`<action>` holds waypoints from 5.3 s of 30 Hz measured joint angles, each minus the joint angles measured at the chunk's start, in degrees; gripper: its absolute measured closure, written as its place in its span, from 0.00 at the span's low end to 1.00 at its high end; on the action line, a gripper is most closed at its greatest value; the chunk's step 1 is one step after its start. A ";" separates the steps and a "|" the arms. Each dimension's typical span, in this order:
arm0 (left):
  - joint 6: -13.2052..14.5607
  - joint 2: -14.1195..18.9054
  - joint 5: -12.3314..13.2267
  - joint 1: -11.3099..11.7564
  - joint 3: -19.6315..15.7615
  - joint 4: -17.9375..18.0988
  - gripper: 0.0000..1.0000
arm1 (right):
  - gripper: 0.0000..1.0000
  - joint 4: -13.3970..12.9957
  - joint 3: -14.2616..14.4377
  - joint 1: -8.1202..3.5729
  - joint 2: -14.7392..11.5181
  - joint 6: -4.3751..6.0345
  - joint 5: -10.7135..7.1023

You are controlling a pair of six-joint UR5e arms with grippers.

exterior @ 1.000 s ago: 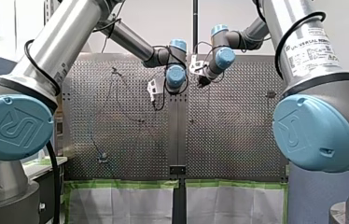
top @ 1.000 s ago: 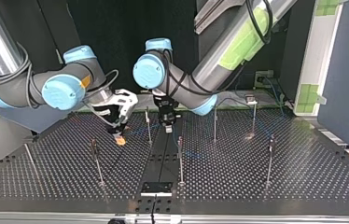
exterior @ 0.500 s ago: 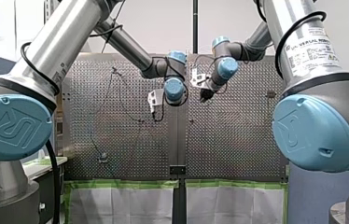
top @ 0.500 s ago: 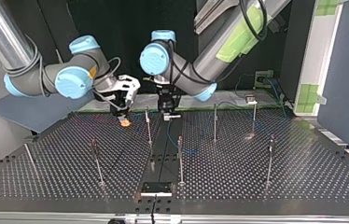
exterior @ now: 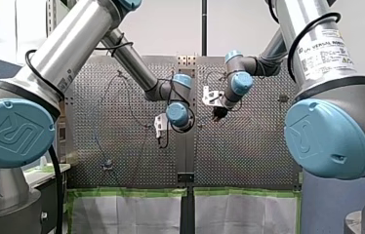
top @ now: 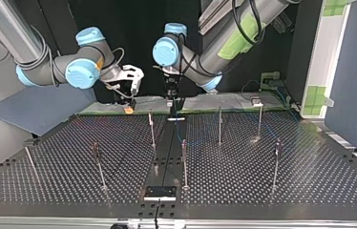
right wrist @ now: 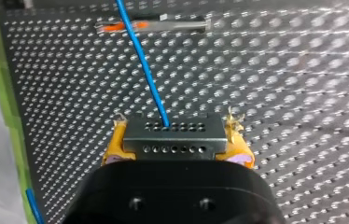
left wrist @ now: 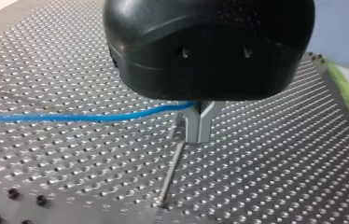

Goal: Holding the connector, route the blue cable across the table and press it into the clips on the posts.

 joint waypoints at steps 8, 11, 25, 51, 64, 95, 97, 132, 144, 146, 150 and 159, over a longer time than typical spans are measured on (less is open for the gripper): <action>-0.10 -0.08 1.73 -0.01 -1.02 0.99 0.98 | 1.00 -2.02 3.05 -0.76 0.10 -0.43 -0.20; -0.25 -0.09 2.59 0.19 -1.01 1.75 0.98 | 1.00 -2.94 3.38 -1.12 0.13 -0.32 -0.29; -1.04 -4.28 5.60 1.53 3.90 1.40 0.98 | 1.00 -7.52 3.51 -3.35 2.50 0.88 -2.54; -1.24 -9.89 9.43 7.24 14.13 -0.41 0.98 | 1.00 -9.96 0.35 -7.21 6.56 1.86 -5.11; -0.64 -9.88 9.57 8.57 16.16 -3.65 0.98 | 1.00 -10.05 -3.69 -9.22 8.22 2.19 -5.93; 0.49 -8.09 5.59 4.78 15.83 -12.84 0.00 | 1.00 -9.58 -4.59 -10.83 8.41 2.20 -8.13; 0.49 -7.64 5.28 4.41 15.53 -12.88 0.00 | 1.00 -9.55 -4.58 -10.82 8.41 2.20 -8.18; -1.81 -6.86 -4.58 -10.31 17.91 -10.93 0.00 | 1.00 -6.54 -3.46 -13.14 7.37 1.02 -8.41; -3.14 -11.78 -4.73 -9.95 24.20 -11.79 0.00 | 1.00 -6.39 -2.15 -14.02 3.87 1.65 -8.91; -3.27 -11.91 -4.73 -9.84 24.96 -11.75 0.00 | 1.00 -6.41 -1.81 -13.97 3.81 1.62 -8.95; -3.48 -12.26 -4.66 -9.47 25.77 -11.71 0.00 | 1.00 -6.47 -1.48 -13.87 3.78 1.60 -9.24; -4.43 -15.79 -3.98 -9.13 28.39 -12.64 0.00 | 1.00 -6.61 -1.37 -13.90 3.76 1.73 -9.86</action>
